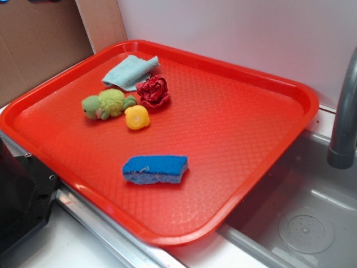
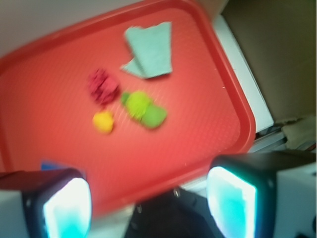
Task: Grab the blue cloth.
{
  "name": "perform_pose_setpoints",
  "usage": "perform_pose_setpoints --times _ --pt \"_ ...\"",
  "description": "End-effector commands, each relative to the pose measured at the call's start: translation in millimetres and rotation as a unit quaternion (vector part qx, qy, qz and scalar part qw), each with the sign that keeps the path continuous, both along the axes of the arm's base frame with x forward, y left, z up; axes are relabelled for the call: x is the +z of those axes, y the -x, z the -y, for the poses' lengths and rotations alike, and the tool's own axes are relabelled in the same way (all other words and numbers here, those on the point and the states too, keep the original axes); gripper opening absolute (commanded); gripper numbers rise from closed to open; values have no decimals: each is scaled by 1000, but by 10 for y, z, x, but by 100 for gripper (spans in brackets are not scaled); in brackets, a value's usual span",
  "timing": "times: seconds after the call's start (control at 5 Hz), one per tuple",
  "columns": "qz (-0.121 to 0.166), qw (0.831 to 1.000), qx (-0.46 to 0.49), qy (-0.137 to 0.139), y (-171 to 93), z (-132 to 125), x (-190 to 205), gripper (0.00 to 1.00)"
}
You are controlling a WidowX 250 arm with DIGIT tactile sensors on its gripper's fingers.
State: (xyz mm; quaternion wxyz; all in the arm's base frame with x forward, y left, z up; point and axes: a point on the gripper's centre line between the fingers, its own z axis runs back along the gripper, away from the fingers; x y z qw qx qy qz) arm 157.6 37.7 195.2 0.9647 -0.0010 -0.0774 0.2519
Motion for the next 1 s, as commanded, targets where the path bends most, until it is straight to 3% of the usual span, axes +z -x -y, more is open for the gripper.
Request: perform_pose_setpoints --times 0.0,0.2,0.4,0.6,0.8 --pt "83 991 99 -29 -575 -376 -344 100" --pt "98 986 129 -25 -862 -536 -614 100" --pt "93 983 145 -56 -1026 -638 -897 100" --pt "80 984 148 -51 -1181 -739 -1220 100" --pt "65 984 154 -68 -1278 -797 -1434 100"
